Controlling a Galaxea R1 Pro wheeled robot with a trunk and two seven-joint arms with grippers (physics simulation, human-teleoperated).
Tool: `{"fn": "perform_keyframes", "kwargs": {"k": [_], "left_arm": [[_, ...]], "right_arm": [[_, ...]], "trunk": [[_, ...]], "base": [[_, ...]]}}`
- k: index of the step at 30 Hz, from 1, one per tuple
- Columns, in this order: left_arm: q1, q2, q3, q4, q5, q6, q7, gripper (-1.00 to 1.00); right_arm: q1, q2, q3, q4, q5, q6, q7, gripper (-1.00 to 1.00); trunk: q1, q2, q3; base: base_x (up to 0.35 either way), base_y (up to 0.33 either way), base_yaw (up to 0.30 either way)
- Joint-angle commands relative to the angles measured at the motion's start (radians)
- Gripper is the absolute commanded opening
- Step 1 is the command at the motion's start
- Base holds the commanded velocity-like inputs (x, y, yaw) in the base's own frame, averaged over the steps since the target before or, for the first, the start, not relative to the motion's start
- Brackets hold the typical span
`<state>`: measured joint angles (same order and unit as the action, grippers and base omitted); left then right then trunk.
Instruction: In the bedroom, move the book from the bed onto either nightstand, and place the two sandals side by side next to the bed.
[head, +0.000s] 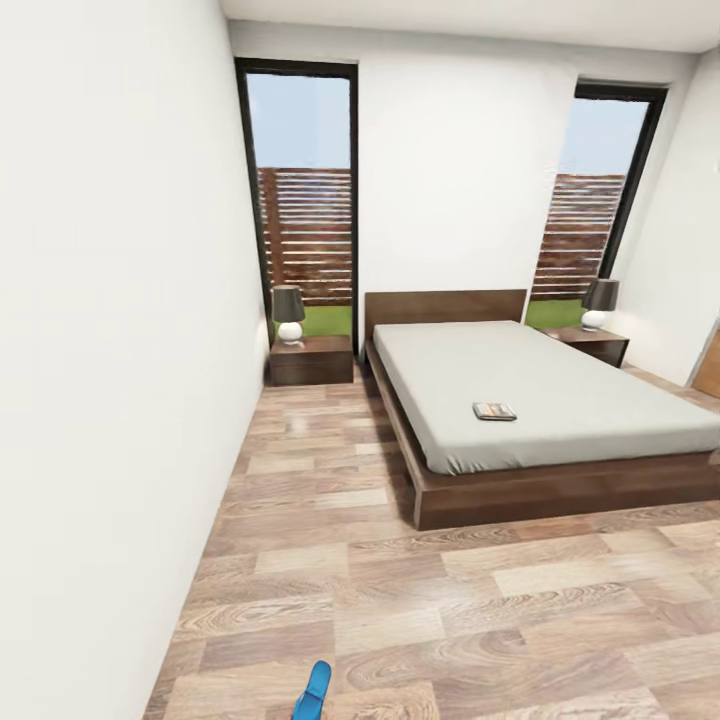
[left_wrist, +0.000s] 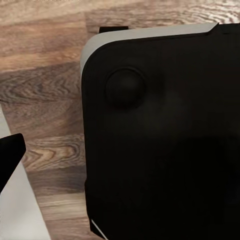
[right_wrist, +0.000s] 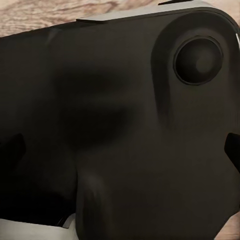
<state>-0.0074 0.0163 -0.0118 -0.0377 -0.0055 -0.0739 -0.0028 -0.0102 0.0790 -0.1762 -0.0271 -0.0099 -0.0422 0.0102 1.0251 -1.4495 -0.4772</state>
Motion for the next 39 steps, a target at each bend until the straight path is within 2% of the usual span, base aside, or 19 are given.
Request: {"fn": "perform_keyframes", "kwargs": {"k": [1, 11, 39], "left_arm": [[-0.001, 0.000, -0.001, 0.001, -0.001, -0.004, 0.000, 1.00], [-0.001, -0.001, -0.002, 0.001, -0.001, -0.004, 0.000, 1.00], [0.000, -0.001, -0.002, 0.001, -0.002, -0.004, 0.000, 1.00]], "right_arm": [[-0.001, 0.000, -0.006, 0.001, -0.001, -0.004, 0.001, 1.00], [-0.001, 0.001, -0.004, 0.002, 0.000, -0.004, 0.001, 1.00], [-0.001, 0.001, -0.005, 0.001, -0.001, -0.006, 0.001, 1.00]], "trunk": [[0.000, -0.001, -0.001], [0.000, -0.001, -0.001], [0.000, -0.001, -0.001]], "base": [[0.000, 0.005, -0.069], [0.077, 0.080, -0.074], [0.066, 0.053, -0.004]]}}
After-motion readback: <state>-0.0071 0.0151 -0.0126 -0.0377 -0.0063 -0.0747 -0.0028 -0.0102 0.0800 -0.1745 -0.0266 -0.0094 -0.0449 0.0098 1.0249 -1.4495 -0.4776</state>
